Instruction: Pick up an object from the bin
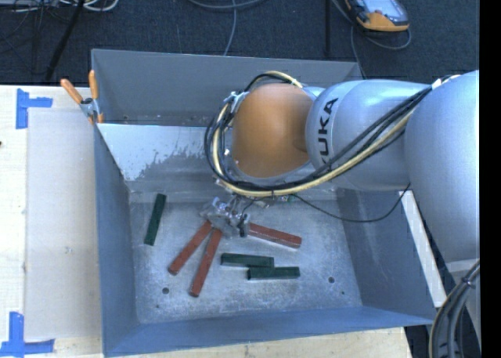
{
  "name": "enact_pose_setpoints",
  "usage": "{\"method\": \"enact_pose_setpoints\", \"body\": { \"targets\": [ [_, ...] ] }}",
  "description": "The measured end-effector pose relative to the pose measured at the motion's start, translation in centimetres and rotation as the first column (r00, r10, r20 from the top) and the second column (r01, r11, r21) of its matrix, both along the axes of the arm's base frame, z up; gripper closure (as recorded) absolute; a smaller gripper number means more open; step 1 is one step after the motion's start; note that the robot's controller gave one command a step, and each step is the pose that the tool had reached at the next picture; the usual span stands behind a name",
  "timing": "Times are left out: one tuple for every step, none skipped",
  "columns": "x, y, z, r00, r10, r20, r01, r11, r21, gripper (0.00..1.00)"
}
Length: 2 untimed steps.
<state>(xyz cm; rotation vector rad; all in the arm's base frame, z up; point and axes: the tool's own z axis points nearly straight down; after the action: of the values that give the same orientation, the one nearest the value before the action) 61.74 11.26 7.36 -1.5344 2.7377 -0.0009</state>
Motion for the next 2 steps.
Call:
{"method": "enact_pose_setpoints", "body": {
  "targets": [
    [-0.01, -0.07, 0.0, 1.0, -0.006, -0.001, 0.006, 1.0, 0.001, 1.0],
    [-0.02, -0.11, -0.04, 1.0, -0.008, -0.001, 0.008, 1.0, 0.001, 1.0]
  ]
}}
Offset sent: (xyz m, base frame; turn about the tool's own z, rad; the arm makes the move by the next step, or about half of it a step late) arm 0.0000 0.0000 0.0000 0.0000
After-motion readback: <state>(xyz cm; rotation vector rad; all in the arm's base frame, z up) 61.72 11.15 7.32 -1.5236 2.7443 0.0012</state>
